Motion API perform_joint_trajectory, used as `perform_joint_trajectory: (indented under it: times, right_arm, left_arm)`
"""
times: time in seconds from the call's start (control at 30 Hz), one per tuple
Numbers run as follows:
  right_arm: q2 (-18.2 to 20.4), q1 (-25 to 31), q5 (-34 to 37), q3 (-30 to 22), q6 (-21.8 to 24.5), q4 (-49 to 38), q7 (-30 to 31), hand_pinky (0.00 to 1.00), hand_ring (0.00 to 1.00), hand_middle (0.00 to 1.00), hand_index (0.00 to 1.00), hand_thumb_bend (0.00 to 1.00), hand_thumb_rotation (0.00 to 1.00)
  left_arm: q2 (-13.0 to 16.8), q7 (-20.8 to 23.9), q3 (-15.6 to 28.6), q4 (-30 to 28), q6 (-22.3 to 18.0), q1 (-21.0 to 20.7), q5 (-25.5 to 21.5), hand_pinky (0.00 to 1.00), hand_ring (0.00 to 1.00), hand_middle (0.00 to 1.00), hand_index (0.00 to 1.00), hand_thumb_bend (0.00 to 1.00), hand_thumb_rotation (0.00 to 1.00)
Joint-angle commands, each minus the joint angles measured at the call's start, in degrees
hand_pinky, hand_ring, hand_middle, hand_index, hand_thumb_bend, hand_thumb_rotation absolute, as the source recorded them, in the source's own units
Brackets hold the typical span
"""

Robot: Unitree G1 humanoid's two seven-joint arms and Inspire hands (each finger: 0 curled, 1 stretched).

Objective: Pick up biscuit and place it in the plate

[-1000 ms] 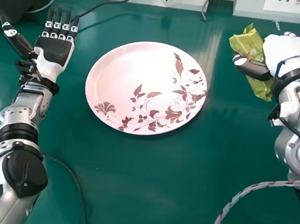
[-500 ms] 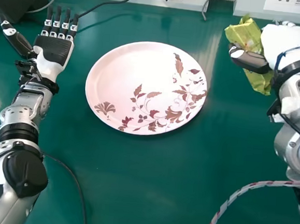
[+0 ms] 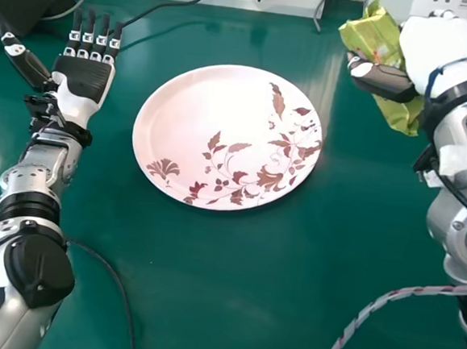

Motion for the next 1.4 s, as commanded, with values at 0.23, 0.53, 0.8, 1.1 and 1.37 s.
perform_joint_trajectory:
  times: [0.23, 0.53, 0.8, 1.1, 1.37]
  right_arm:
    - [2.22, -2.27, -1.37, -0.51, -2.37, -1.28, -2.01, 0.08, 0.16, 0.23, 0.49, 0.51, 0.05]
    - [5.33, -3.76, -1.22, -0.29, -3.07, -0.54, -3.34, 0.08, 0.16, 0.23, 0.49, 0.51, 0.05]
    - [7.56, -5.32, -1.81, 0.66, -3.44, 0.49, -3.39, 0.08, 0.15, 0.23, 0.49, 0.51, 0.05]
    - [9.08, -5.92, -2.42, 1.73, -4.86, 1.48, -4.94, 0.07, 0.15, 0.22, 0.49, 0.51, 0.05]
    - [9.92, -6.06, -1.81, 2.13, -6.29, 1.35, -6.23, 0.07, 0.15, 0.22, 0.49, 0.51, 0.05]
  left_arm:
    - [0.83, -0.97, -0.32, 0.86, -0.19, -0.01, 0.46, 1.0, 1.0, 1.0, 1.0, 1.0, 0.47]
    - [0.88, -1.64, -0.43, 0.86, -0.05, 0.15, 0.69, 1.0, 1.0, 1.0, 1.0, 1.0, 0.51]
    - [1.13, -1.25, -0.38, 1.39, -0.22, -0.17, 1.32, 1.0, 1.0, 1.0, 1.0, 1.0, 0.52]
    - [1.36, -2.85, -0.59, 1.77, -0.09, -0.07, 1.64, 1.0, 1.0, 1.0, 1.0, 1.0, 0.55]
    - [1.35, -2.82, -0.48, 1.97, 0.32, -0.03, 1.52, 1.0, 1.0, 1.0, 1.0, 1.0, 0.59]
